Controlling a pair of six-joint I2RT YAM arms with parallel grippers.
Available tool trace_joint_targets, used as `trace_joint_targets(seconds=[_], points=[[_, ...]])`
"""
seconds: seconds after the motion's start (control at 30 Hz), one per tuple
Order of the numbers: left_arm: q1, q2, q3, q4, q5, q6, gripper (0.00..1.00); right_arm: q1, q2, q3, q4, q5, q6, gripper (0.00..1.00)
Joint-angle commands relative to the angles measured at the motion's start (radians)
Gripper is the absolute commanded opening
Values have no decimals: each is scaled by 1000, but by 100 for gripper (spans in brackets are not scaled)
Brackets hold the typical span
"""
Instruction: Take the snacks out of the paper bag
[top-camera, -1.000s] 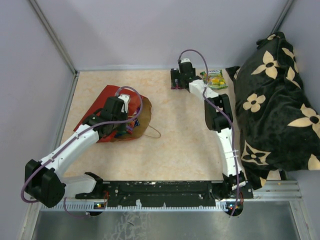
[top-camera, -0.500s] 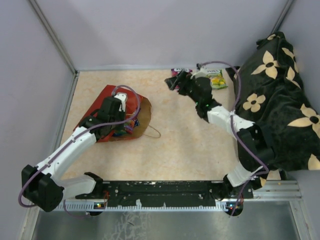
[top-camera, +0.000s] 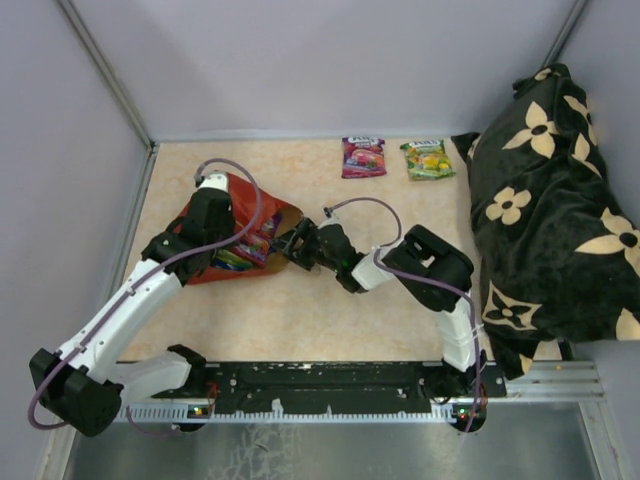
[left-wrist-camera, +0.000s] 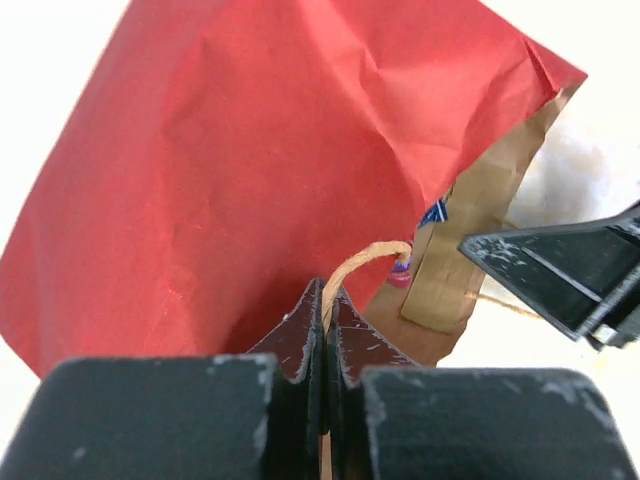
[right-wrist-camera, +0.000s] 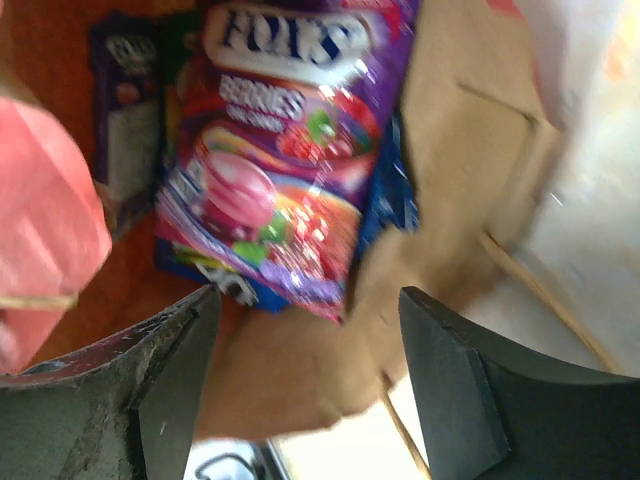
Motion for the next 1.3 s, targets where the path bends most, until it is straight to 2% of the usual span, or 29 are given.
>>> trace_joint_targets(seconds=[0.0, 0.33, 0.63, 0.9, 0.97, 1.07, 1.17, 1.27], points=[[10, -19, 76, -16, -89, 2, 0, 25, 54, 175, 51, 52, 34, 73], [24, 47, 189, 11, -139, 118, 0, 91, 237, 412, -31, 95, 77, 73], [146, 100, 315, 28, -162, 221, 0, 161, 424, 727, -157, 110, 81, 74], [189, 123, 307, 146, -130, 348, 0, 237, 562, 1007, -264, 167, 59, 76], [189, 114, 276, 199, -105, 394, 0, 238, 514, 959, -258, 182, 5, 79], [189, 79, 224, 252, -80, 428, 0, 227, 344, 737, -212, 263, -79, 83], [189, 32, 173, 300, -30, 426, 0, 176, 210, 503, -62, 272, -62, 80], [191, 10, 144, 312, 13, 405, 0, 135, 193, 449, -81, 221, -85, 76]])
